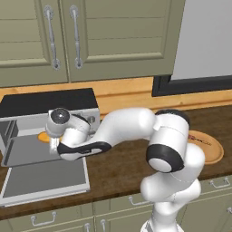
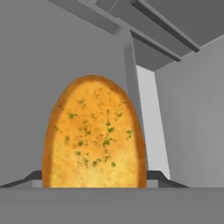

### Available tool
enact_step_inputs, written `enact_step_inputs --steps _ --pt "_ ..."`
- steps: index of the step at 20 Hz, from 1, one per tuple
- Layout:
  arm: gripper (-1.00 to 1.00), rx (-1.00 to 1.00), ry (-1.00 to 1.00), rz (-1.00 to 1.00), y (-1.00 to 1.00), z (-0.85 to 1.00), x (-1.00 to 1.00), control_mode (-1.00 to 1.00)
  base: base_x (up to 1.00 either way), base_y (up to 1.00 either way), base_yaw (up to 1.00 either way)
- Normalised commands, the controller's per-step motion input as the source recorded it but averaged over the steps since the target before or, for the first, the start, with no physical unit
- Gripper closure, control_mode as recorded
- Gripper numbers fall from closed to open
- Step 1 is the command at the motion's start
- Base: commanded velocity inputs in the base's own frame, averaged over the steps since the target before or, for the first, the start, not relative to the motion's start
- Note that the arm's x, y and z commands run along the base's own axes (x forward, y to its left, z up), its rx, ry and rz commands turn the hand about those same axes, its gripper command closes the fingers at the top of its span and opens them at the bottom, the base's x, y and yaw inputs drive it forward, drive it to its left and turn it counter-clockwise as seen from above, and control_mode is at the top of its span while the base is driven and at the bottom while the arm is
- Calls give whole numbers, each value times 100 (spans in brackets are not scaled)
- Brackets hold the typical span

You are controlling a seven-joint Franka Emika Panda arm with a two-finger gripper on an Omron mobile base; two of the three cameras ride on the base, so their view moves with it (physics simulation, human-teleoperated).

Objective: Pick up the kebab skewer and baguette bread, and place them inside the toaster oven. Close the toaster oven door and start by setting the timer.

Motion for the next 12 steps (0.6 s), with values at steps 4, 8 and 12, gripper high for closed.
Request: enact_step_inputs --steps 4,8,12 --pt "100 0 1 0 1 0 20 -100 0 0 0" --pt "100 0 0 0 0 0 0 -100 0 0 0" --pt "100 0 0 0 0 0 0 -100 0 0 0"
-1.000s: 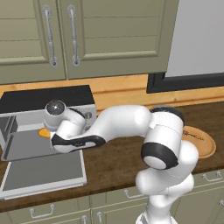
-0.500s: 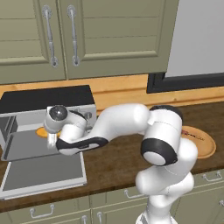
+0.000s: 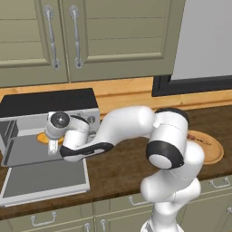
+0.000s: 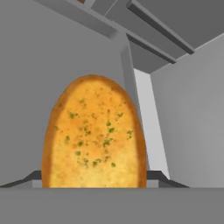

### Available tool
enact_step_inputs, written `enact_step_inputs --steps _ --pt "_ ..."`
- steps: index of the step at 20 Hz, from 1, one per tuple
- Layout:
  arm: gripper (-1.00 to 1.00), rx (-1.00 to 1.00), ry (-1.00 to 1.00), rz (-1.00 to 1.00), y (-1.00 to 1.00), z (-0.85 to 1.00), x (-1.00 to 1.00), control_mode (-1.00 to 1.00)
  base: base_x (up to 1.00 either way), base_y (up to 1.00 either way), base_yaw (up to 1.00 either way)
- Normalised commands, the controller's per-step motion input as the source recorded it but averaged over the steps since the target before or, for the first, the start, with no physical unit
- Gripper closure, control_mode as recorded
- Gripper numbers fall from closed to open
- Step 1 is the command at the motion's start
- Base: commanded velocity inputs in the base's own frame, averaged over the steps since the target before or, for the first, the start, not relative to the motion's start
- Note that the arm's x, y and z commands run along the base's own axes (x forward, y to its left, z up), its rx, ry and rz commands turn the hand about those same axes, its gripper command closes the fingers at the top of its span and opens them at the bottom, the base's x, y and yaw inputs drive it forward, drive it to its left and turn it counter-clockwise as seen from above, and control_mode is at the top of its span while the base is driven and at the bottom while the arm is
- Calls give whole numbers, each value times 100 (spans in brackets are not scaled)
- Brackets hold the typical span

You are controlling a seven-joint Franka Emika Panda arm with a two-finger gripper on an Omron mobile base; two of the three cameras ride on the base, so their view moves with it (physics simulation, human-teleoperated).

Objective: Pick up the kebab skewer and baguette bread, and place them inside the toaster oven. Close the toaster oven door and start by setting the timer.

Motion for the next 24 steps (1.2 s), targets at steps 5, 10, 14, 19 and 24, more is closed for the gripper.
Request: enact_step_inputs --steps 5,10,14,19,24 --pt "-100 0 0 0 0 0 0 -100 0 0 0" --pt "-100 0 0 0 0 0 0 -100 0 0 0" --pt "-100 0 0 0 0 0 0 -100 0 0 0" --pt "-100 0 0 0 0 0 0 -100 0 0 0" --pt "-100 -1 0 -1 -1 31 -56 -100 0 0 0"
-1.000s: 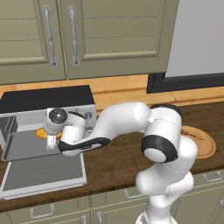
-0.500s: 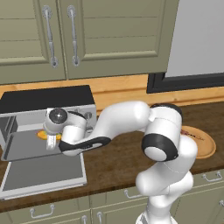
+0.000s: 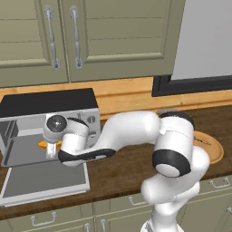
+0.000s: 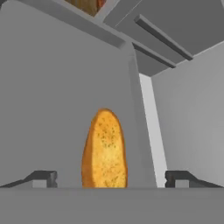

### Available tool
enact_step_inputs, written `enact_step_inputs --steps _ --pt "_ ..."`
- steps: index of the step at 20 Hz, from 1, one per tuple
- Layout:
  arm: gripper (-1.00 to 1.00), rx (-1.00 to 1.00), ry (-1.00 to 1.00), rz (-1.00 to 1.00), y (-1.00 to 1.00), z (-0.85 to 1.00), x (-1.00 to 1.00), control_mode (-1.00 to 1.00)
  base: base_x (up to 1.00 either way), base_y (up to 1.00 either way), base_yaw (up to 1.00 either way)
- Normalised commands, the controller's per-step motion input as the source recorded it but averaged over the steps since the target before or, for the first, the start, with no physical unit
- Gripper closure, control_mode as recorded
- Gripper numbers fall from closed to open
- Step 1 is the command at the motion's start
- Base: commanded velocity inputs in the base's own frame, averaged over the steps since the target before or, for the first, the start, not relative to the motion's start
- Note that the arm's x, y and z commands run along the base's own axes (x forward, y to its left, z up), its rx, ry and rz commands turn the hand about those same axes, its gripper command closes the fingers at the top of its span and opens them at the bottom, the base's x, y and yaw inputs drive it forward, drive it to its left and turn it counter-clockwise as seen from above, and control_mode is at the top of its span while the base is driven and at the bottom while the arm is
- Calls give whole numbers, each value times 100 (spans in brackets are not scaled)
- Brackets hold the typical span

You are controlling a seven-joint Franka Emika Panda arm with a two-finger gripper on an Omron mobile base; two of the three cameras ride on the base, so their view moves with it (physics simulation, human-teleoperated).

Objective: Pick up the kebab skewer and baguette bread, and place them inside the toaster oven. Close the toaster oven door and start by setting the timer.

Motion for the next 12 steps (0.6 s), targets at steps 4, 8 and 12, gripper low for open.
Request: enact_step_inputs --steps 4,8,12 --pt "-100 -1 0 -12 -35 48 -94 -100 0 0 0" --pt "-100 0 1 -23 -88 66 -48 -100 0 0 0" --pt "-100 0 0 -27 -100 37 -54 -100 0 0 0"
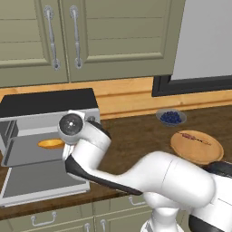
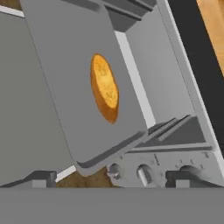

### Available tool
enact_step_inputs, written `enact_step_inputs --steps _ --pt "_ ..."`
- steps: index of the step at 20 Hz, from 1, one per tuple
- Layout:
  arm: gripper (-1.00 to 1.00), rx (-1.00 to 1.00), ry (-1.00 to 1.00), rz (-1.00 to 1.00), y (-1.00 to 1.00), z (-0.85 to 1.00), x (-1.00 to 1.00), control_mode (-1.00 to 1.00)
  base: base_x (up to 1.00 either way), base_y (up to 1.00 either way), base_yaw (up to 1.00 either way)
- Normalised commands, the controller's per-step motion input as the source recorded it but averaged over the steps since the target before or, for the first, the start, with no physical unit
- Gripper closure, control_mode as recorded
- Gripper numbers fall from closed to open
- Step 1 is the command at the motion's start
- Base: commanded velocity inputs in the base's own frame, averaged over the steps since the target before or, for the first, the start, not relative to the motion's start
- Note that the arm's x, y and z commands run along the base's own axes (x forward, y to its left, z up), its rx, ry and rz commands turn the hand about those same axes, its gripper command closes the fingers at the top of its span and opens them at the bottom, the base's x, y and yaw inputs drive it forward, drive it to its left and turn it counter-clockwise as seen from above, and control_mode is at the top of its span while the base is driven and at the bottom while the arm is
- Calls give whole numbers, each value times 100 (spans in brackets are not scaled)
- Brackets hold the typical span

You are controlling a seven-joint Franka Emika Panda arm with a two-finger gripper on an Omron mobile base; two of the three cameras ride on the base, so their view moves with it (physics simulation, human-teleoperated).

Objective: Pick up the kebab skewer and baguette bread, and place them inside the toaster oven. Close the toaster oven door and start by setting the timer.

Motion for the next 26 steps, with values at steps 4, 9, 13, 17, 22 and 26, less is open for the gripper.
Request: enact_step_inputs --steps 4,9,13,17,22,26 --pt "-100 4 9 -31 -100 46 -26 -100 0 0 0" --pt "-100 18 21 -37 -100 40 -7 -100 0 0 0" --pt "-100 25 23 -38 -100 36 -3 -100 0 0 0" --pt "-100 27 17 -32 -100 14 -12 -100 0 0 0" --pt "-100 10 1 -26 -100 -38 -44 -100 0 0 0" --pt "-100 0 0 -24 -100 -55 -54 -100 0 0 0"
